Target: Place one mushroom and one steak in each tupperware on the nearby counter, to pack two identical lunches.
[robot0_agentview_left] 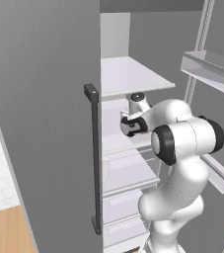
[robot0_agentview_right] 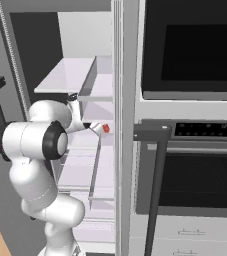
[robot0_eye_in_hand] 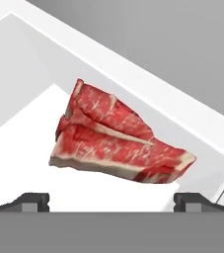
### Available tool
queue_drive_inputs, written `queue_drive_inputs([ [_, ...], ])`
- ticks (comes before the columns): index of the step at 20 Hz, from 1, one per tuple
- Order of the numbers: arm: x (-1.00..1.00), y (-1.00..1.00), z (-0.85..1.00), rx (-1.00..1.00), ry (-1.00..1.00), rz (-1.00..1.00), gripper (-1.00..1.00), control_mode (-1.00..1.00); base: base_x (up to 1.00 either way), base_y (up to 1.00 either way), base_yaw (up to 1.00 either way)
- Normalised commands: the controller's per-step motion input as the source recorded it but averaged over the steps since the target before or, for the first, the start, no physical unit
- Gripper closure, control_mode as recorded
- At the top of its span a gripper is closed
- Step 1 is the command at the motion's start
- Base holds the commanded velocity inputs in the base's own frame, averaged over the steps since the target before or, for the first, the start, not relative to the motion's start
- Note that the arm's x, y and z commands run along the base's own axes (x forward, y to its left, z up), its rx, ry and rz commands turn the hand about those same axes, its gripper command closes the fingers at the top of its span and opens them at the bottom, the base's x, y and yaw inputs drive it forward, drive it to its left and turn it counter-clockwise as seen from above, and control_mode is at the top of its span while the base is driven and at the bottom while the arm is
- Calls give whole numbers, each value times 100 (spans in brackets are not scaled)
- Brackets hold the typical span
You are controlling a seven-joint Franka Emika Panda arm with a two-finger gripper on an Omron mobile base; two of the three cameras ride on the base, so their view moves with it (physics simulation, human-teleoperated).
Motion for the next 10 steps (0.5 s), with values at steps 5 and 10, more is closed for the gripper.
queue_drive_inputs([
  [5, 20, 0, -11, 0, 1, -5, -100, -100, 0, 0, 0],
  [10, 26, 0, -19, 0, 5, -7, -100, -100, 0, 0, 0],
])
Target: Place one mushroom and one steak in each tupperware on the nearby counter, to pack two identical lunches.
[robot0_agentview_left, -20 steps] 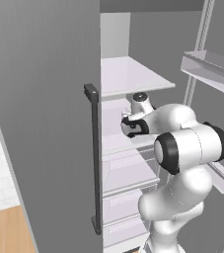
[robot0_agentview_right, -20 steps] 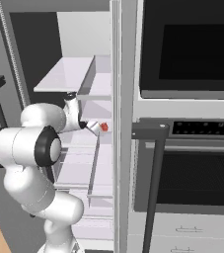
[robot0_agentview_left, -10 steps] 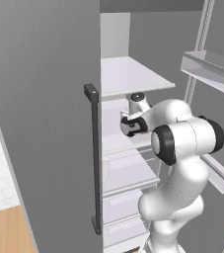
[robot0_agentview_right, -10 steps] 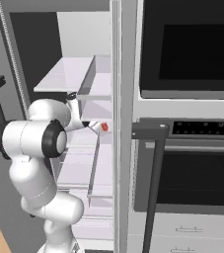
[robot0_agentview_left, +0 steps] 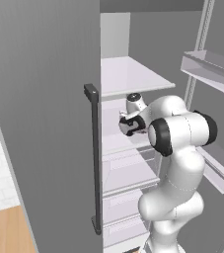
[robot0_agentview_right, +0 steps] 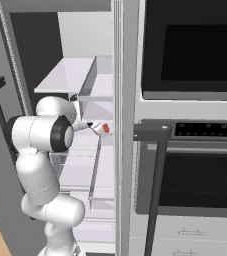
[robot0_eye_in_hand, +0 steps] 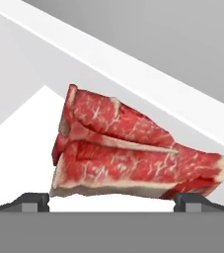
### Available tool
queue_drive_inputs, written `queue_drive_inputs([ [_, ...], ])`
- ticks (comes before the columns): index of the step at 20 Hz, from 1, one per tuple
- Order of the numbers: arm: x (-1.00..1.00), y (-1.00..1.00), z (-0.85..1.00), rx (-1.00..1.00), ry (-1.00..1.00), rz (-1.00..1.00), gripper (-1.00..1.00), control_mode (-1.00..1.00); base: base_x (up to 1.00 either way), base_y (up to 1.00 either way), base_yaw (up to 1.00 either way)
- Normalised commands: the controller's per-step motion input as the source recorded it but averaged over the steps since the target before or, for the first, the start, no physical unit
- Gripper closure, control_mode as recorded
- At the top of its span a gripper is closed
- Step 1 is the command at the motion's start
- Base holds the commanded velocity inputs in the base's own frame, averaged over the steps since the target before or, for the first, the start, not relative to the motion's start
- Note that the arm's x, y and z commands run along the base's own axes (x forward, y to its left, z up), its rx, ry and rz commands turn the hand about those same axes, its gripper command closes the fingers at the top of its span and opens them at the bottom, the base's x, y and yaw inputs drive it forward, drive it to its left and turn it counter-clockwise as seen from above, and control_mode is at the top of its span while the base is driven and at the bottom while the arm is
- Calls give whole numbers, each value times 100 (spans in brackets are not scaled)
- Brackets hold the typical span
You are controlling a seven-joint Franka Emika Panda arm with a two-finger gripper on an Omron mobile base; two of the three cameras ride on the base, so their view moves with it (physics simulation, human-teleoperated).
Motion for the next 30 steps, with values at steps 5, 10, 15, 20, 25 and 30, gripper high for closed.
queue_drive_inputs([
  [5, 23, 0, -17, 0, 6, -5, -100, -100, 0, 0, 0],
  [10, 1, -5, -10, 2, 3, -3, -100, -100, 0, 0, 0],
  [15, -1, -7, -15, 1, 2, 0, -100, -100, 0, 0, 0],
  [20, 10, 0, -16, 0, 0, 0, -100, -100, 0, 0, 0],
  [25, 6, 0, -31, 0, -2, 0, -100, -100, 0, 0, 0],
  [30, 13, 14, 0, 0, -4, -3, -100, -100, 0, 0, 0],
])
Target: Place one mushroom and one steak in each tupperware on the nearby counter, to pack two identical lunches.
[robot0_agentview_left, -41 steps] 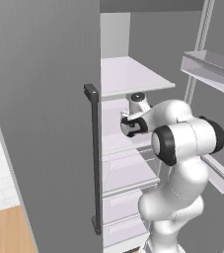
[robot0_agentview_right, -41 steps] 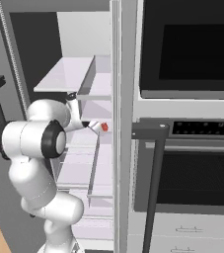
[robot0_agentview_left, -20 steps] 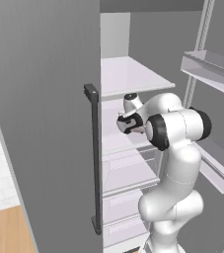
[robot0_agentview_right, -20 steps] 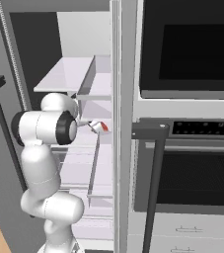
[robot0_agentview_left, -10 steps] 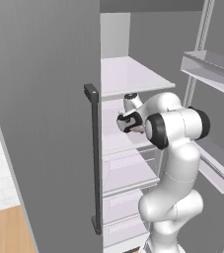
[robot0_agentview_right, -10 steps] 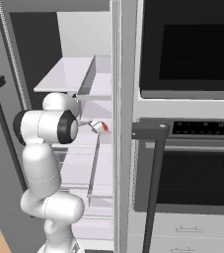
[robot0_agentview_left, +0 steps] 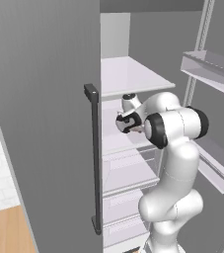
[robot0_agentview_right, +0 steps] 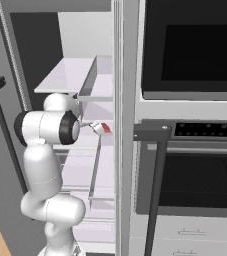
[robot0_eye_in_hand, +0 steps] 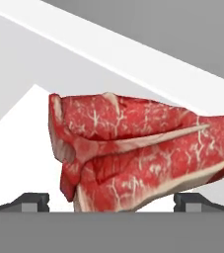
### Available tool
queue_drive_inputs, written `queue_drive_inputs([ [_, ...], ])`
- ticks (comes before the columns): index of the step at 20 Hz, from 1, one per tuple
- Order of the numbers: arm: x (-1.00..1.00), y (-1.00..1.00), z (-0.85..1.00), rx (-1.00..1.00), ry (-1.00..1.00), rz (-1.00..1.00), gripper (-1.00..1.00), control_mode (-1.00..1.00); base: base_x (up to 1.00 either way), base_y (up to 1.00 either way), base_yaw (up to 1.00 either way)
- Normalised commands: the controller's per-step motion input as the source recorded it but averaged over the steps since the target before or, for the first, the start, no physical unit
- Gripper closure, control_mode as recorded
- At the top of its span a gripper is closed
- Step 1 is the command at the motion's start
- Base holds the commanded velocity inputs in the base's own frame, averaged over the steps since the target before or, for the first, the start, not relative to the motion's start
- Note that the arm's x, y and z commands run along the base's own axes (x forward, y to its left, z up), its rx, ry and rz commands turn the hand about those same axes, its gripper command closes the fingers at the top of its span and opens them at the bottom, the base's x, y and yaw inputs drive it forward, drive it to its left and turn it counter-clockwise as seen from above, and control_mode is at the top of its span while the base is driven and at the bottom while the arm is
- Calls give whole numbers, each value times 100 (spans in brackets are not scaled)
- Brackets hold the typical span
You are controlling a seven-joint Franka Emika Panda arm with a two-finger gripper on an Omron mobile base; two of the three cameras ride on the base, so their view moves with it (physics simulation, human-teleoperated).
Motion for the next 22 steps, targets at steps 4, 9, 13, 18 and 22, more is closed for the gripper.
queue_drive_inputs([
  [4, 9, -3, -17, 0, 0, 0, -100, -100, 0, 0, 0],
  [9, 13, -18, -38, 0, 0, 0, -100, -100, 0, 0, 0],
  [13, 13, -23, -43, 0, 0, 0, 100, -100, 0, 0, 0],
  [18, 0, -20, -22, 0, -1, 0, 100, -100, 0, 0, 0],
  [22, -61, 10, -12, 0, -1, 0, 100, -100, 0, 0, 0],
])
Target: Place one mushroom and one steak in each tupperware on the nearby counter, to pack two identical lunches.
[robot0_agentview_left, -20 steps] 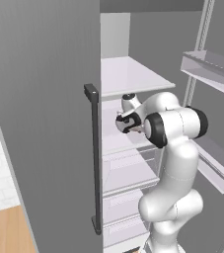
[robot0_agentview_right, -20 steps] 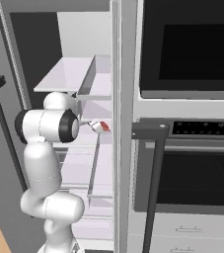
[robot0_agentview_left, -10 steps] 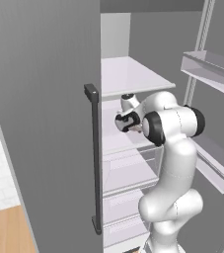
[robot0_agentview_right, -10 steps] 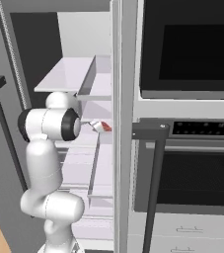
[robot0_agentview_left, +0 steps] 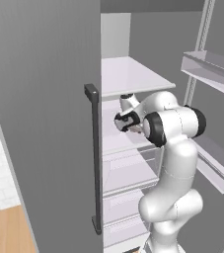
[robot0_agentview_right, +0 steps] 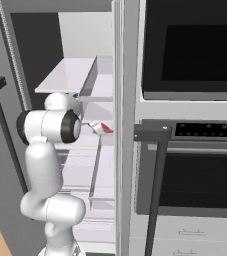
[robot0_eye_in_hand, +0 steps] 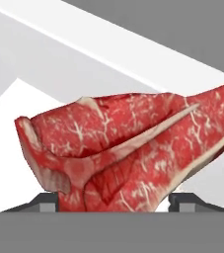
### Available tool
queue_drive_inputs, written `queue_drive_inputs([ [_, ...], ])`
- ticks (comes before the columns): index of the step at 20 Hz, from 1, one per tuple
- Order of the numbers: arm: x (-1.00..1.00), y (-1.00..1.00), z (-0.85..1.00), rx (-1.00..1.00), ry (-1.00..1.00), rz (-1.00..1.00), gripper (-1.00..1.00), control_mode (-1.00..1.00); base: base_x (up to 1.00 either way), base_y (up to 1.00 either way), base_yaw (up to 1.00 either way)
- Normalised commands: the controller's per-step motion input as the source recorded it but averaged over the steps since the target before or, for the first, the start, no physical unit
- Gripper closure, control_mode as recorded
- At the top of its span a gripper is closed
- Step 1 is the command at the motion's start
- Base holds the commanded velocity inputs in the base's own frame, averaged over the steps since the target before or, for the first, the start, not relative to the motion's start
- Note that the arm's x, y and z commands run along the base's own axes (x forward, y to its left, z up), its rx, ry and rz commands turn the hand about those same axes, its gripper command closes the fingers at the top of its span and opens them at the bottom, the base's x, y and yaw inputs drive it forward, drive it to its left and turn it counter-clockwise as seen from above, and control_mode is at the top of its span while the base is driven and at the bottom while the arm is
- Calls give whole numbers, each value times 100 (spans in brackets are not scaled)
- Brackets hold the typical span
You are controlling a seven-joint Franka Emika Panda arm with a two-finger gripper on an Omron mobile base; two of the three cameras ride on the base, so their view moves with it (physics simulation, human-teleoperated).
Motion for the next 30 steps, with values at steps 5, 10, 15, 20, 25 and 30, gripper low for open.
queue_drive_inputs([
  [5, -70, 25, 15, 0, -29, 0, 100, -100, 0, 0, 0],
  [10, -63, 5, 57, 0, -36, 0, 100, -100, 0, 0, 0],
  [15, -100, 1, 71, 0, -48, 0, 100, -100, 0, 0, 0],
  [20, -100, 16, 100, -1, -28, 0, 100, -100, 0, 0, 0],
  [25, -100, 0, 100, 0, -2, 0, 100, -100, 0, 0, 0],
  [30, -100, 14, 100, 0, 6, 0, 100, -100, 0, 0, 0],
])
